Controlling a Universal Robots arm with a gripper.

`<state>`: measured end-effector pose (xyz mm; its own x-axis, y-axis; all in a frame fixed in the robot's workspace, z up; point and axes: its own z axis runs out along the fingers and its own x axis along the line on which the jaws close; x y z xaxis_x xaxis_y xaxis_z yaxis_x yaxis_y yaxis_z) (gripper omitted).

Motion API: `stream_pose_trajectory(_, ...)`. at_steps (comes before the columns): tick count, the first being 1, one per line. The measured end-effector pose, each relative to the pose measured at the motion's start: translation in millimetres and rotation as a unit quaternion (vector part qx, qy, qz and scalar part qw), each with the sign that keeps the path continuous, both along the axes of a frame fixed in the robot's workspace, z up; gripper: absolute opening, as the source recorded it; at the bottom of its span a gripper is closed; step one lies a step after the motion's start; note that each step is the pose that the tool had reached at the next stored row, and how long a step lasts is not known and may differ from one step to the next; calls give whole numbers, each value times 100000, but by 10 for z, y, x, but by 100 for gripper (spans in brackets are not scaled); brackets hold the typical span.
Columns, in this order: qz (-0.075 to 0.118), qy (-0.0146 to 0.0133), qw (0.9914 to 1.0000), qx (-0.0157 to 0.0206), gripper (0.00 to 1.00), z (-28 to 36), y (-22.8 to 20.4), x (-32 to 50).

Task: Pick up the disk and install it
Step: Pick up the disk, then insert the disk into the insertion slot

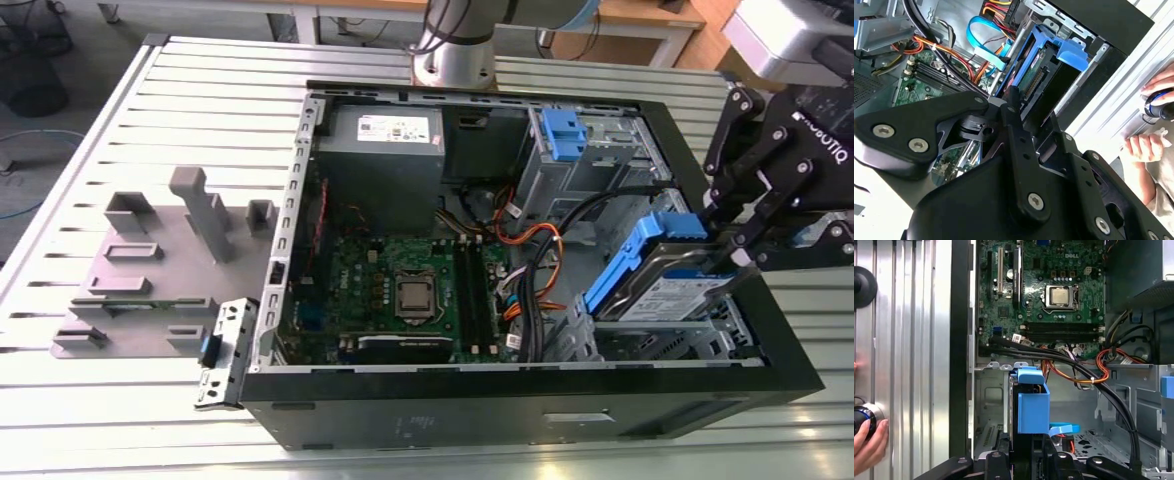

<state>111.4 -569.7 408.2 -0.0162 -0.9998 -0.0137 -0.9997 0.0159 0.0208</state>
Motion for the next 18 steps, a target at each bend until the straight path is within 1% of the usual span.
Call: stream_pose_trajectory(18,0,1,100000,-36,35,-305,0,0)
